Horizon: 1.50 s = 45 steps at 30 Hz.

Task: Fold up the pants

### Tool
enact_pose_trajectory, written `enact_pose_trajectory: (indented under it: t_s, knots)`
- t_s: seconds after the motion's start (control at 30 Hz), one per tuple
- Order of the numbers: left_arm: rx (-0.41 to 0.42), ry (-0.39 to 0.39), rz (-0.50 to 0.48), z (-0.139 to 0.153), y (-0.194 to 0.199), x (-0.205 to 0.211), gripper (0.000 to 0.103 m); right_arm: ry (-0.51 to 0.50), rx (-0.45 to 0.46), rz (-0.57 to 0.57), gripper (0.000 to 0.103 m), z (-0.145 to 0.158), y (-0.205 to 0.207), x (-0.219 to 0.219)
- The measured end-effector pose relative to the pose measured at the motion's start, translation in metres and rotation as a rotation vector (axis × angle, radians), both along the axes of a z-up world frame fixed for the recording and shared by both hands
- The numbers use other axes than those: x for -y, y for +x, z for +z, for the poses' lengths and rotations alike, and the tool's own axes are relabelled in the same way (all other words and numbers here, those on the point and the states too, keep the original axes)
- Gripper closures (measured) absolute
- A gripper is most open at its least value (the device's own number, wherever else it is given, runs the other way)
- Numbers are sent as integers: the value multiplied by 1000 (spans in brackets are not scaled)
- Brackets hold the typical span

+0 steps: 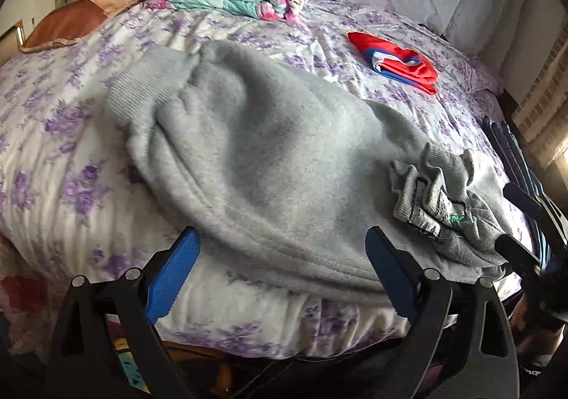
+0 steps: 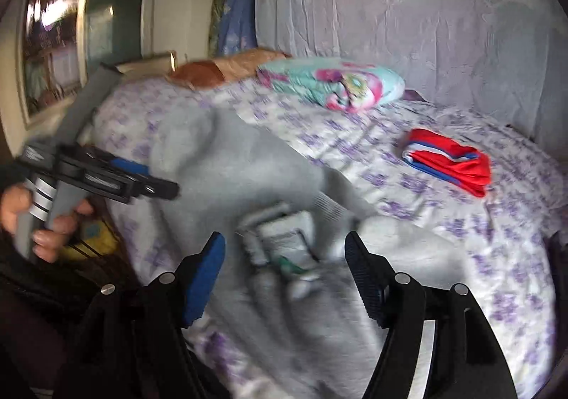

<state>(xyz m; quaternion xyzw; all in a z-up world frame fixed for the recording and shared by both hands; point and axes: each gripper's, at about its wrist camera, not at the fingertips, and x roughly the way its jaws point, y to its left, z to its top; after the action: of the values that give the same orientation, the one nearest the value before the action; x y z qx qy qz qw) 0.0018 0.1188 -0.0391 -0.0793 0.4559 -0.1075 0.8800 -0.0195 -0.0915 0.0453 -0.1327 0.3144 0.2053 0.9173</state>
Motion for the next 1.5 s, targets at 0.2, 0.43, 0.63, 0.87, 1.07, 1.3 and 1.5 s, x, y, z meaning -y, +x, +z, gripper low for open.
enact_pose_trajectory:
  t_s: [0.2, 0.43, 0.63, 0.87, 1.07, 1.3, 1.5]
  knots:
    - [-2, 6, -12, -1, -5, 5, 11, -131, -146, -6, 73, -47, 41, -12]
    - [10, -9, 26, 4, -7, -6, 11, 57, -43, -38, 92, 9, 31, 16]
    - [10, -52, 74, 8, -8, -19, 11, -58, -179, 112, 82, -37, 38, -32]
    - [-94, -303, 211, 2, -3, -84, 11, 44, -18, 117, 35, -22, 3, -16]
    - [-171, -520, 280, -25, 22, -101, 11, 254, 19, 121, 30, -9, -27, 8]
    - [-131, -629, 305, -25, 48, -86, 11, 270, -14, 90, 30, -21, -34, 12]
    - [-110, -671, 381, -45, 56, -98, 75, 337, -6, 38, 30, -24, -37, 34]
